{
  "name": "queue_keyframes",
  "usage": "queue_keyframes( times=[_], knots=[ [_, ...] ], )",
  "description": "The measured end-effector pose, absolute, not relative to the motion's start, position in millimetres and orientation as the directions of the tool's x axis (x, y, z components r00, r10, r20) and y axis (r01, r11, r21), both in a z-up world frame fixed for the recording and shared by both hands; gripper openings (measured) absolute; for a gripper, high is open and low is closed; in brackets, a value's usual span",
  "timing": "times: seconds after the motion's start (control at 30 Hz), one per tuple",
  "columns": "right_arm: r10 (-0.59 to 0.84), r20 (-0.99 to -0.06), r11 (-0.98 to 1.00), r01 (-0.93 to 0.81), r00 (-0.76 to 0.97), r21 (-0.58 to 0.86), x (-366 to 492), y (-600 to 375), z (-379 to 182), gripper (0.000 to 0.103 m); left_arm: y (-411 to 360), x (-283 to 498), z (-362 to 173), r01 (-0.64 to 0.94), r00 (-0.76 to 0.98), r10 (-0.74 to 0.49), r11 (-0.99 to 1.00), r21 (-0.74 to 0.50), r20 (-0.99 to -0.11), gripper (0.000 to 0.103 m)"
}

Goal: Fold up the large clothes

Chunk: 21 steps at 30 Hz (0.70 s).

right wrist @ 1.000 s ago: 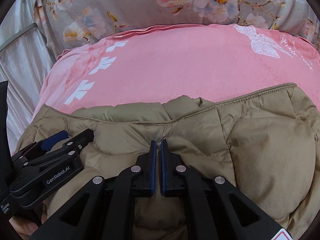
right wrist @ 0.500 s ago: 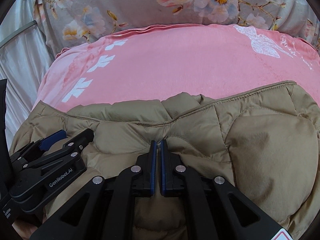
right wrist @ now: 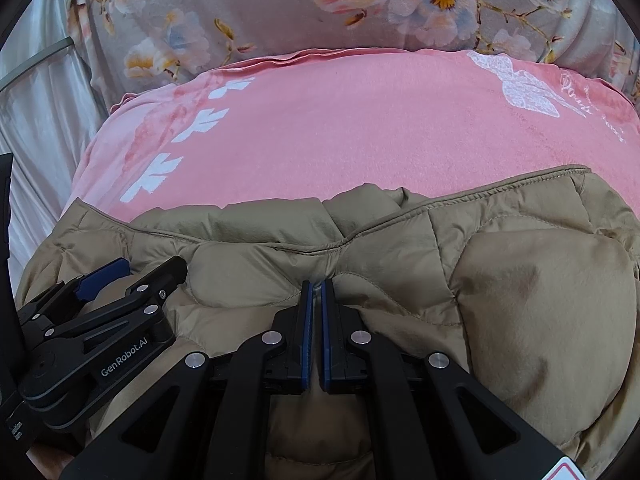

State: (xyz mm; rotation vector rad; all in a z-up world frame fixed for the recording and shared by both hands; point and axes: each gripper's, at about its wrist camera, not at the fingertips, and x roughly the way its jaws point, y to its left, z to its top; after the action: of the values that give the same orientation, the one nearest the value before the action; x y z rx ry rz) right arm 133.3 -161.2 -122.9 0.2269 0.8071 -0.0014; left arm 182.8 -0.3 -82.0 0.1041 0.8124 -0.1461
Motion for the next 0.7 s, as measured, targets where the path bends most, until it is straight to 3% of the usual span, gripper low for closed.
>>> queue_keyframes(
  times=[0.4, 0.57, 0.6, 0.7],
  knots=[
    [0.099, -0.712, 0.973, 0.082, 0.696, 0.215, 134, -163, -123, 0.000, 5, 183, -80, 0.177, 0.674, -0.123, 0.984, -0.002, -0.728, 0.069],
    [0.120, -0.690, 0.964, 0.084, 0.713, 0.254, 123, -172, -109, 0.004, 55, 161, -53, 0.181, 0.631, -0.338, 0.939, -0.291, -0.698, 0.072],
    [0.121, -0.682, 0.961, 0.086, 0.721, 0.262, 111, -172, -97, 0.011, 75, 149, -43, 0.170, 0.625, -0.376, 0.921, -0.351, -0.684, 0.073],
    [0.185, -0.644, 0.947, 0.041, 0.742, 0.319, 75, -162, -67, 0.014, 123, 113, -19, 0.123, 0.661, -0.356, 0.920, -0.372, -0.661, 0.082]
  ],
)
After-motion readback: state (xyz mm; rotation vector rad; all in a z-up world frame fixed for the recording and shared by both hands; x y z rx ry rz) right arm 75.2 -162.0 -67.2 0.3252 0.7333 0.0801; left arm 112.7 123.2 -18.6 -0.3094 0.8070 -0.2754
